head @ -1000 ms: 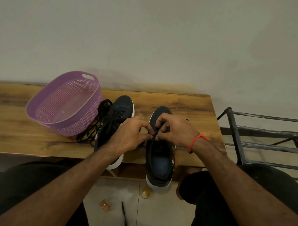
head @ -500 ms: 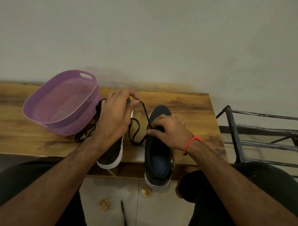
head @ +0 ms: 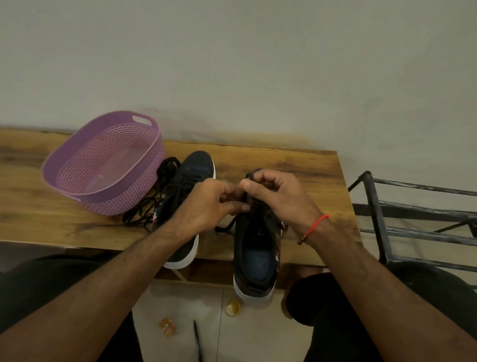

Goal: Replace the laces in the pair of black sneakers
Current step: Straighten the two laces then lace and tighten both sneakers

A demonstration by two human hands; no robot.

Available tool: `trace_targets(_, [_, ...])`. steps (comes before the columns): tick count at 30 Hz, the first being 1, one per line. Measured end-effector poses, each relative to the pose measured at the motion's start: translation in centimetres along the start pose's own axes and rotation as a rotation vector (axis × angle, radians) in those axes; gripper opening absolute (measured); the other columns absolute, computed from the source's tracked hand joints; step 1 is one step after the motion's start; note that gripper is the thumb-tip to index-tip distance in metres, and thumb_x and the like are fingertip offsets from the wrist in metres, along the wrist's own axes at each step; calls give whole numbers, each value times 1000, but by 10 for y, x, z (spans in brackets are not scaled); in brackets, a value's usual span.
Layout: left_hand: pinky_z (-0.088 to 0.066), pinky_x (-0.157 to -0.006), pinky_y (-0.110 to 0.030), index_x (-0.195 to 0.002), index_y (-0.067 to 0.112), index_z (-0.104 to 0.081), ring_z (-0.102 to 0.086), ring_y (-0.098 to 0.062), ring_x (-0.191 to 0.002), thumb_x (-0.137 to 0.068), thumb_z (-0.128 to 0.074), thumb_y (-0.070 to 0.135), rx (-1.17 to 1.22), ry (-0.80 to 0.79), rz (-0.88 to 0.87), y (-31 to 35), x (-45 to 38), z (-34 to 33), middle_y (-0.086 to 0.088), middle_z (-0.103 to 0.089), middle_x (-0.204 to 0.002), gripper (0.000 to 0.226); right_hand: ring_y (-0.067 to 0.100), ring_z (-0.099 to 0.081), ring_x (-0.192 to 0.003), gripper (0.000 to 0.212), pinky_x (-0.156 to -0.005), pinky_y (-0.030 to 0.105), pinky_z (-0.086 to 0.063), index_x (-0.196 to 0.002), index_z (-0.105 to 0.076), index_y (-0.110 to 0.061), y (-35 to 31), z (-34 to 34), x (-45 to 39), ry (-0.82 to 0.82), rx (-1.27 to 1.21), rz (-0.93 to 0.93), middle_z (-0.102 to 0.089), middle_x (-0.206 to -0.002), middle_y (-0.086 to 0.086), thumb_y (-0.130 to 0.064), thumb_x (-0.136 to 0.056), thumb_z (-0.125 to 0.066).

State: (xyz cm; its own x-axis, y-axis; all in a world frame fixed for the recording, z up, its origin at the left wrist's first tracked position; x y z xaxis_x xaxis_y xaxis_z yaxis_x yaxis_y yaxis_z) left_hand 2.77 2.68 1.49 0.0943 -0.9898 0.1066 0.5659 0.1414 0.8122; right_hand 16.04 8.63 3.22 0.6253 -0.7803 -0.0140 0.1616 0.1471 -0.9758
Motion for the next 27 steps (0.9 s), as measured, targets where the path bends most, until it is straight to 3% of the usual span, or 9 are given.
trace_targets(3, [-57,-93,-38,-97,30,-79,-69,1,-91,-87,-77,27,11,110,-40,3,0,10,18,-75,-91,11,14,-62,-83,15,-74,26,-53,-94,-65,-15,6,6,-1,18,54,-41,-67,-94,7,-29,-94,-66])
trace_targets(7, [-50,-106,-39,-96,25,-80,-56,2,-119,-82,-80,28,53,265,-115,6,-3,27,18,-64,-124,14,12,-62,-103,27,-89,31,-54,-117,-60,-24,19,1,-2,-83,187,-99,-64,-112,-2,-43,-98,-56])
trace_targets(11, [-45,-111,-48,-100,25,-79,-46,-5,-137,-84,-77,30,147,366,-159,10,0,44,15,-55,-143,17,4,-59,-102,32,-88,32,-49,-117,-64,-29,24,-7,-3,-186,392,-70,-63,-108,-15,-50,-96,-55])
trace_targets(14, [-46,-110,-48,-105,28,-74,-50,-10,-136,-91,-73,24,341,528,-295,27,10,63,12,-57,-143,14,11,-50,-116,26,-98,49,-41,-108,-65,-34,35,-13,-3,-264,774,-63,-59,-117,-16,-54,-93,-57])
trace_targets(16, [-53,-101,-47,-111,31,-69,-62,-14,-120,-97,-67,24,400,588,-289,29,13,70,13,-65,-131,16,13,-49,-117,18,-99,51,-41,-100,-66,-34,35,-13,-3,-253,758,-51,-58,-118,-16,-50,-93,-60])
trace_targets(18, [-54,-100,-48,-117,27,-67,-67,-11,-109,-100,-63,26,375,504,-146,18,7,68,13,-69,-120,18,15,-49,-115,10,-97,51,-45,-90,-64,-36,25,-11,-3,-179,645,9,-55,-113,-16,-46,-90,-64])
trace_targets(22, [-51,-103,-49,-101,22,-70,-66,-11,-106,-96,-67,27,72,-1,128,-10,-2,29,5,-72,-109,8,17,-52,-102,9,-93,44,-49,-78,-65,-46,-8,3,-3,47,243,191,-54,-97,-9,-43,-85,-70])
trace_targets(24, [-51,-105,-47,-104,17,-71,-70,-12,-104,-94,-70,22,158,-134,109,-9,0,10,2,-76,-106,12,13,-52,-97,6,-89,39,-50,-90,-75,-34,-21,10,-2,96,40,261,-54,-94,-3,-35,-85,-74])
trace_targets(27, [-51,-105,-44,-105,9,-70,-74,-13,-100,-91,-73,15,273,-119,70,1,1,-1,-2,-78,-101,15,15,-55,-97,16,-89,38,-51,-97,-77,-8,-19,16,-3,139,-57,247,-58,-96,6,-20,-87,-74])
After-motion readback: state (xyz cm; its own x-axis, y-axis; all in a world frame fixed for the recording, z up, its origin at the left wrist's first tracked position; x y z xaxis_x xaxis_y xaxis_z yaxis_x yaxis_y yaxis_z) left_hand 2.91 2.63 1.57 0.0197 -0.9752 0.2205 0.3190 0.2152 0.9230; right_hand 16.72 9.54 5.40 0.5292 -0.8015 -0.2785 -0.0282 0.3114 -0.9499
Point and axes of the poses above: each hand's wrist, its own x-axis away from the middle knuckle, its own z-axis out of the back of the hand, y = z × x, the point moved 7 cm from there along -x, towards the middle knuckle
